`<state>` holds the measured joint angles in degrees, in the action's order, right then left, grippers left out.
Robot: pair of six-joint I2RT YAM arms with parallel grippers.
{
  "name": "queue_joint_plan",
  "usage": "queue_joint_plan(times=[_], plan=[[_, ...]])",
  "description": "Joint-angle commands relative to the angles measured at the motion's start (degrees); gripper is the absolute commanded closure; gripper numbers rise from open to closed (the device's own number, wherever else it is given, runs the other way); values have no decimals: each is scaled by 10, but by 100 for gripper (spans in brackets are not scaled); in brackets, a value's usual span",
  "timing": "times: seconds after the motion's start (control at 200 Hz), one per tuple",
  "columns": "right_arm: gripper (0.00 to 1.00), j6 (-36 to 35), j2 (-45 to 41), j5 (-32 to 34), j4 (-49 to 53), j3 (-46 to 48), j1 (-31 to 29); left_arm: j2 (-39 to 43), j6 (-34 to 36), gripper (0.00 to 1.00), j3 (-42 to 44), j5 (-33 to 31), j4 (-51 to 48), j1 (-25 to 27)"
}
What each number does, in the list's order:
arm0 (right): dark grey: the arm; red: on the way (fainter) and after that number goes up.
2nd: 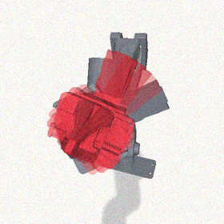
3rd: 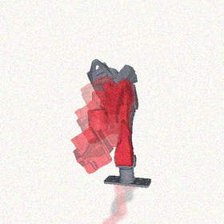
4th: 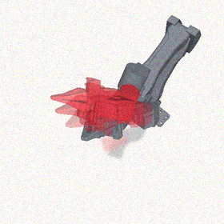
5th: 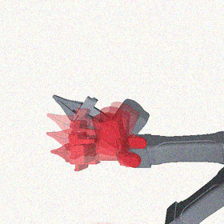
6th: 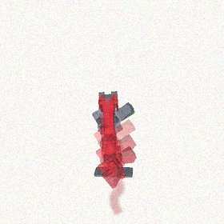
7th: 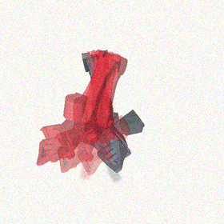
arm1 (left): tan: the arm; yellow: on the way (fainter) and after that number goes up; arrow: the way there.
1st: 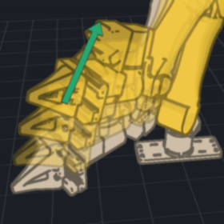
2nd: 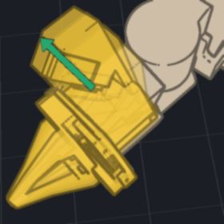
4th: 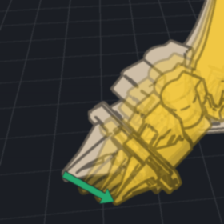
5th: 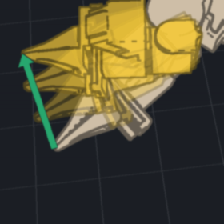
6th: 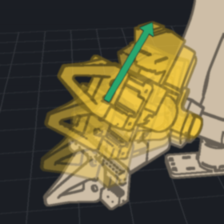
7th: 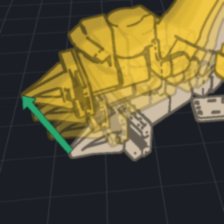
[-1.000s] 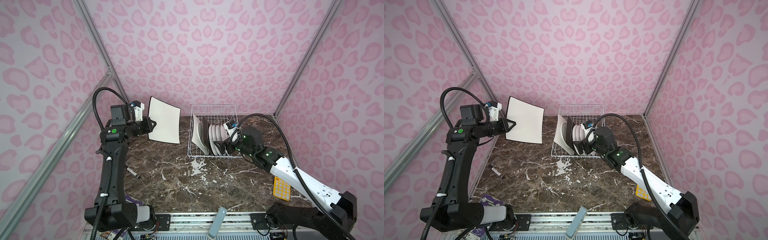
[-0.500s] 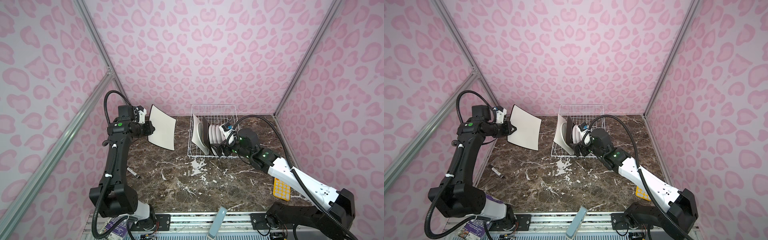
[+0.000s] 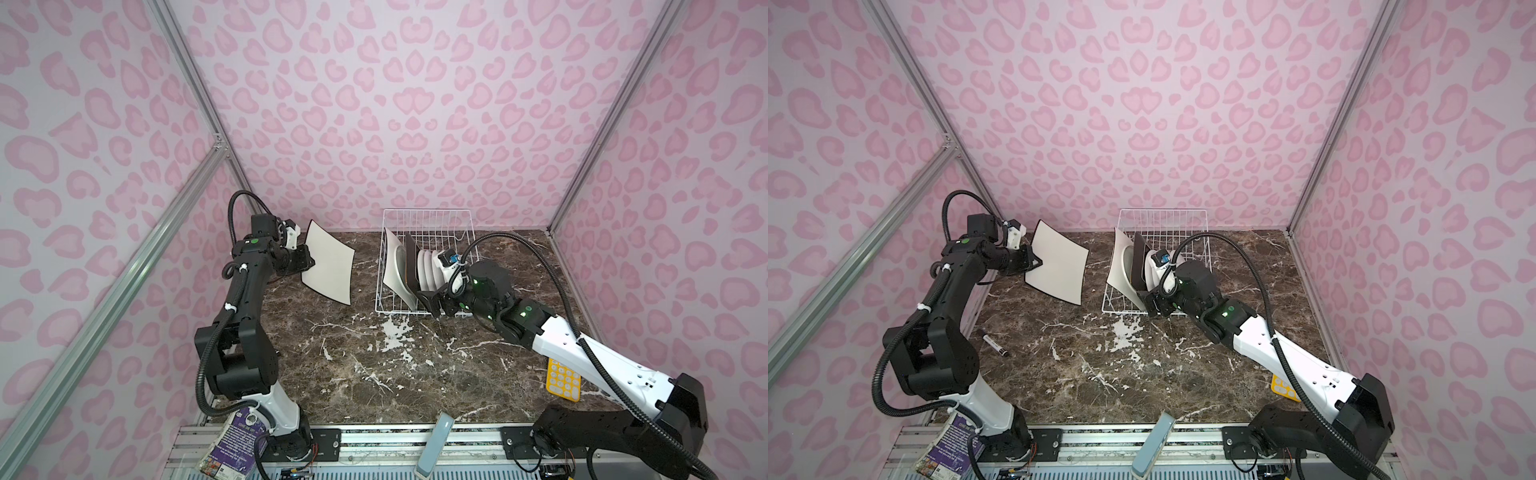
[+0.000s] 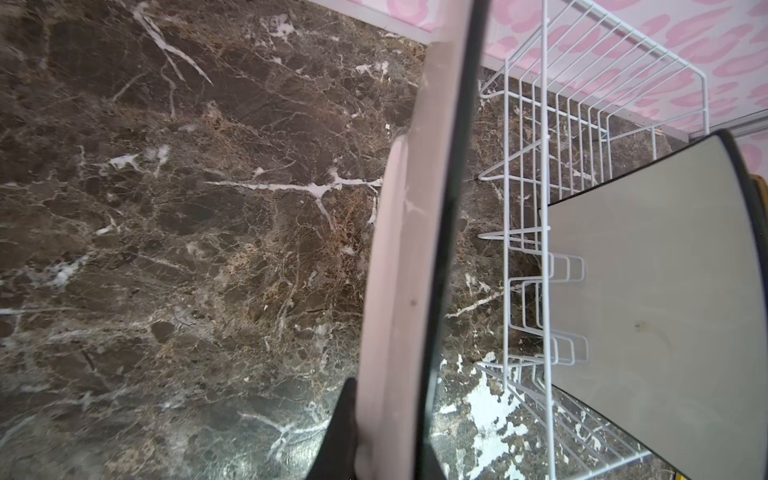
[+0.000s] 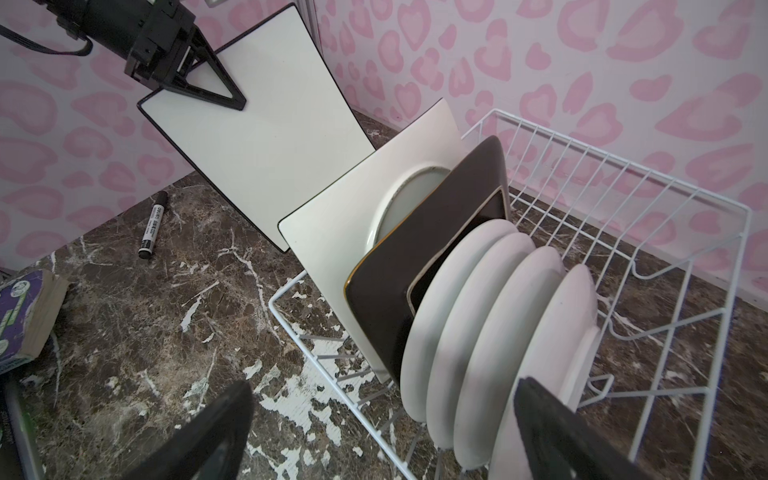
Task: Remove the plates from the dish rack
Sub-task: 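Lower the square white plate flat onto the table with the left gripper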
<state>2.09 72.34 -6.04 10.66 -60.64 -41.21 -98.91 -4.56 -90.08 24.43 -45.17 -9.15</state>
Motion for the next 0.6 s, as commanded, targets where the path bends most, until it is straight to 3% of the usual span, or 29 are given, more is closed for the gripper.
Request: queue_joint_plan(times=[0.0,0.32,0.595], plan=[[1,11,7,9,-6,-6,-4,-22,-3,96,-21,53,51,-2],[1,20,9,20,-10,-2,-14,-81,-1,96,-26,105,64,-24],[1,33,12,16,-21,-2,-25,-127,-37,96,-17,207,93,-73]])
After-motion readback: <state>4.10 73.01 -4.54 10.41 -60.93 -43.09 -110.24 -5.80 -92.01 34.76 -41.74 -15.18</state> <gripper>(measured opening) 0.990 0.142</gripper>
